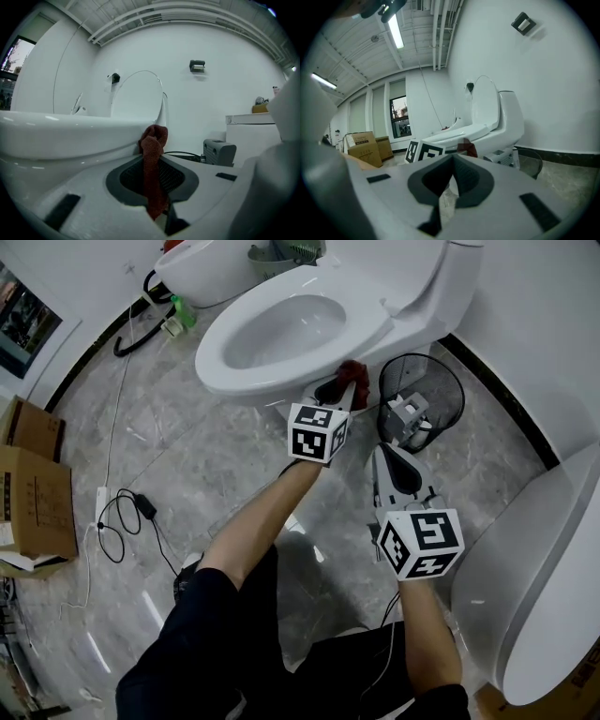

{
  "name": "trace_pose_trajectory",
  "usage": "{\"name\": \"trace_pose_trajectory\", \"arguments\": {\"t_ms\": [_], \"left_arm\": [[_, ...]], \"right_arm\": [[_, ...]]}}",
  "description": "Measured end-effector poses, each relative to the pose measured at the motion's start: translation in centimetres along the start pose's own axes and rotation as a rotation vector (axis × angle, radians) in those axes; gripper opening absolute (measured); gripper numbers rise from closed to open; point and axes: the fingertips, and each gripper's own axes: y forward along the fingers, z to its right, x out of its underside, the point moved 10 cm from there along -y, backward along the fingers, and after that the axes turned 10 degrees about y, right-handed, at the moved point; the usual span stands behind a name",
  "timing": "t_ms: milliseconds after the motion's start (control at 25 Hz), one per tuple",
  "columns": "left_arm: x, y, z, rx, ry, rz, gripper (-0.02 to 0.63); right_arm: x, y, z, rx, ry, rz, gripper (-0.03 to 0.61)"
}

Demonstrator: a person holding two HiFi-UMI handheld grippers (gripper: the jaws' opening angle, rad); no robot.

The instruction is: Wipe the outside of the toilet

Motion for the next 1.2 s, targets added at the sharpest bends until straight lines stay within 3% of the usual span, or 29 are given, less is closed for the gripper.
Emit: {"name": "trace_pose_trajectory", "arguments": {"t_ms": [240,560,760,1080,1200], "left_arm": [[0.5,-3.6,-1.9,-0.011,-0.004,0.003,0.058],[1.8,-9.9,-5.9,-0.033,0.072,-0.031,0.058],[3.1,-14.1,-8.8,-0.109,0.068,-0.042,0.058],[5.5,-18.6,-13.2,-0.278,0.004,-0.059,0.058],[6.0,-19.5,-13.3,-0.273,-0.019,-0.060,0.058]], "right_arm": [[1.0,1.7,-0.8,-0.024,-0.068,-0.042,0.005],[3.3,4.7,-1.0,-0.077,-0.098,-0.104,0.005],[4.5,6.0,-1.5,-0.095,-0.166,-0.130,0.005],[5.4,6.9,-1.8,-0.119,-0.169,-0.153,0.005],[5.2,6.6,-1.7,-0.111,-0.144,-0.145,0.005]]}}
